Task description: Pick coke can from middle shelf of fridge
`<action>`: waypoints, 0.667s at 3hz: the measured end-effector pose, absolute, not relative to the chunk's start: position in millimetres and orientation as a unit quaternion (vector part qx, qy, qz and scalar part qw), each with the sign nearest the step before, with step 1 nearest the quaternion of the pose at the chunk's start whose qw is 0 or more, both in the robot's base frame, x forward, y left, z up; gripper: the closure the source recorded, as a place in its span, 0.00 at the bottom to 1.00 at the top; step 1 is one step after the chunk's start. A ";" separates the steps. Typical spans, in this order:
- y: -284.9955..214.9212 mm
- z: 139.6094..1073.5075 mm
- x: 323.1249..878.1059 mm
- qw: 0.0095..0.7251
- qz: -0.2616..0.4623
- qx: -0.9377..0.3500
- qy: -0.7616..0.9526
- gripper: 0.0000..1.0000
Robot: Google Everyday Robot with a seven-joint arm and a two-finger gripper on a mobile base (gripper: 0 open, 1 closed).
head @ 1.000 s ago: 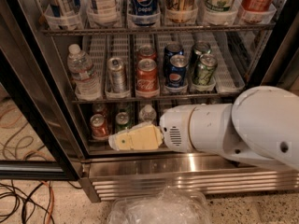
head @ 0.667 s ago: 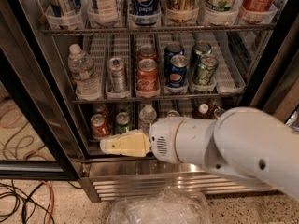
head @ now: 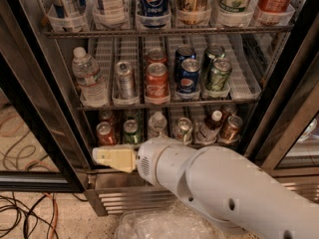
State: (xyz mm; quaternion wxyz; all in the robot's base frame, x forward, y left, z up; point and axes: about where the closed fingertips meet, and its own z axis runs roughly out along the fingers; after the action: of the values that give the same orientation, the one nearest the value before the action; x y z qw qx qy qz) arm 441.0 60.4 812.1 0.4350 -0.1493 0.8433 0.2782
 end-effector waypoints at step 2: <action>48.3 813.9 475.8 0.490 0.223 -0.104 0.837 0.00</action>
Offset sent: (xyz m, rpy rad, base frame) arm 0.0186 0.0023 -0.0043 -0.0130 -0.0415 -0.0724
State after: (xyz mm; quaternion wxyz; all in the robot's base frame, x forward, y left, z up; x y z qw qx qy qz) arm 475.8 48.3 813.9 0.4897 -0.1039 0.8365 0.2228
